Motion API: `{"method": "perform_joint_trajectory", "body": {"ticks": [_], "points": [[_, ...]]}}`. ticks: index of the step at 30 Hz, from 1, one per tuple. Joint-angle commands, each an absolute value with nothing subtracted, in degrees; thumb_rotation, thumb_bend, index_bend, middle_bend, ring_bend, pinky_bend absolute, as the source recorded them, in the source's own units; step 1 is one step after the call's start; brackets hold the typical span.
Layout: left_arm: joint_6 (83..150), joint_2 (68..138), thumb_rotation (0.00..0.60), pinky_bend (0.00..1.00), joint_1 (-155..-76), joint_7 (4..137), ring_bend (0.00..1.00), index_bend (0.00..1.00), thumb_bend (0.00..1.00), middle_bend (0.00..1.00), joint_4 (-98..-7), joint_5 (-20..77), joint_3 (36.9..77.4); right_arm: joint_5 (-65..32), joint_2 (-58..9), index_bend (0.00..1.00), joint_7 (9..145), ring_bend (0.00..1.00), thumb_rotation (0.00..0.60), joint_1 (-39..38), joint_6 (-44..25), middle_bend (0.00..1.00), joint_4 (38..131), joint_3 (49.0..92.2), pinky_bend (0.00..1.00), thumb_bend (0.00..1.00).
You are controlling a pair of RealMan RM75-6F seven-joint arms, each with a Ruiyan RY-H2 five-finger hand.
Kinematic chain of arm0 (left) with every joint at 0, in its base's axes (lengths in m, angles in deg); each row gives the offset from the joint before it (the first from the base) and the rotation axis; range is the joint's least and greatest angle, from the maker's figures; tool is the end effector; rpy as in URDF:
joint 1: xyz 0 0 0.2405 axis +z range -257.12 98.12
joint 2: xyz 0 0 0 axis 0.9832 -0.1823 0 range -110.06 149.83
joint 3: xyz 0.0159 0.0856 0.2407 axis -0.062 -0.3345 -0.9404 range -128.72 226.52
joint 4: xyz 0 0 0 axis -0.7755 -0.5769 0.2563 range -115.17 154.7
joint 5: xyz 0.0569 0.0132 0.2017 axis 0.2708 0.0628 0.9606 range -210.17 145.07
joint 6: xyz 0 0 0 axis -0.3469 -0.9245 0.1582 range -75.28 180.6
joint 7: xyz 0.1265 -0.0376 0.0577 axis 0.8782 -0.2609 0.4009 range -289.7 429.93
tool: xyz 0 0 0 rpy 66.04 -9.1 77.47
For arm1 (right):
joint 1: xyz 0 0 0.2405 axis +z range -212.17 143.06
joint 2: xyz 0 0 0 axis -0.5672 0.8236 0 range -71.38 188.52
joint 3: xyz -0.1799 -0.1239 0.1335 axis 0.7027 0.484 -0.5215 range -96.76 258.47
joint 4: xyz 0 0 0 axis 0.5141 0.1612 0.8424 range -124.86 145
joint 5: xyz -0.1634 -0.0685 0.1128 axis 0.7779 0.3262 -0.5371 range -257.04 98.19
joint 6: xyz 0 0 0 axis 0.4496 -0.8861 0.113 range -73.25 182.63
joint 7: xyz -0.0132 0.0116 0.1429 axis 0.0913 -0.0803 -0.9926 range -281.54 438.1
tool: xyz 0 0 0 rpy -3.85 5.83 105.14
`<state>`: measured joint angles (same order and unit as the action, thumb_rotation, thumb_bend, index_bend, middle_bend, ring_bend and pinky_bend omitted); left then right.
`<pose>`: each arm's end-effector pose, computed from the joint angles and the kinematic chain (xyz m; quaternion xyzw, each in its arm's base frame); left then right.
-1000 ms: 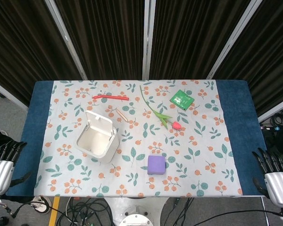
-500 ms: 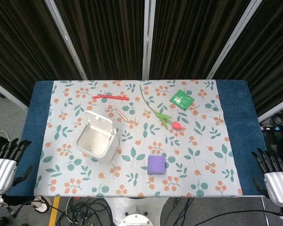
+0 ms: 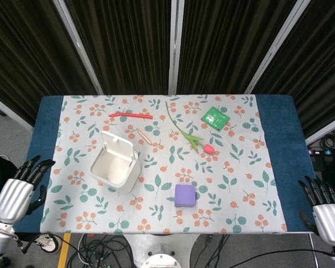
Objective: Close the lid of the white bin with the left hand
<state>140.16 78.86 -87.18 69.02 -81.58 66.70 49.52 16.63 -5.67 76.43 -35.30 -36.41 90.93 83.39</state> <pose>-0.2479 0.1789 0.1623 -0.6518 -0.3439 -0.4670 0.4887 -0.3411 -0.1294 0.1676 0.6572 -0.3318 0.3440 0.5827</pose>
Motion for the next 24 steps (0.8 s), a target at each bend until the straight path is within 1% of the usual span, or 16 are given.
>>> {"method": "perform_joint_trajectory", "body": {"ticks": [1,7,11,14,17,20,24], "points": [[137.37,77.96,0.600,0.16,-89.90,70.37,0.04,0.11,0.74,0.15,-84.51,67.27,50.72,16.42,-5.78,0.00,76.36,0.00,0.600,-35.30,-36.17,0.00,90.69,83.40,0.00,0.26],[133.20,76.94,0.600,0.17,-94.73,73.24,0.05,0.11,0.75,0.15,-88.83,66.13,54.33,15.74,-5.71,0.00,75.74,0.00,0.600,-35.24,-35.77,0.00,90.15,83.19,0.00,0.26],[126.66,74.20,0.600,0.19,-99.81,72.84,0.06,0.11,0.77,0.16,-92.61,62.45,57.37,15.83,-5.44,0.00,75.33,0.00,0.600,-35.10,-35.58,0.00,90.01,83.23,0.00,0.27],[123.12,73.66,0.600,0.19,-102.51,74.23,0.06,0.11,0.77,0.16,-93.85,60.67,58.60,15.57,-5.61,0.00,75.11,0.00,0.600,-35.11,-35.43,0.00,89.77,83.18,0.00,0.27],[118.82,74.37,0.600,0.19,-105.93,77.09,0.06,0.11,0.77,0.16,-94.63,58.66,59.80,15.48,-5.62,0.00,74.64,0.00,0.600,-34.83,-34.59,0.00,89.27,83.36,0.00,0.27],[116.69,75.77,0.600,0.20,-108.57,79.83,0.06,0.11,0.77,0.16,-94.15,55.80,61.54,15.84,-5.38,0.00,73.79,0.00,0.600,-34.54,-34.16,0.00,88.82,83.62,0.00,0.29],[114.06,76.96,0.600,0.20,-111.44,80.43,0.06,0.11,0.77,0.16,-94.19,51.12,63.41,15.62,-5.50,0.00,72.87,0.00,0.600,-34.51,-33.93,0.00,88.00,83.67,0.00,0.30]]}}
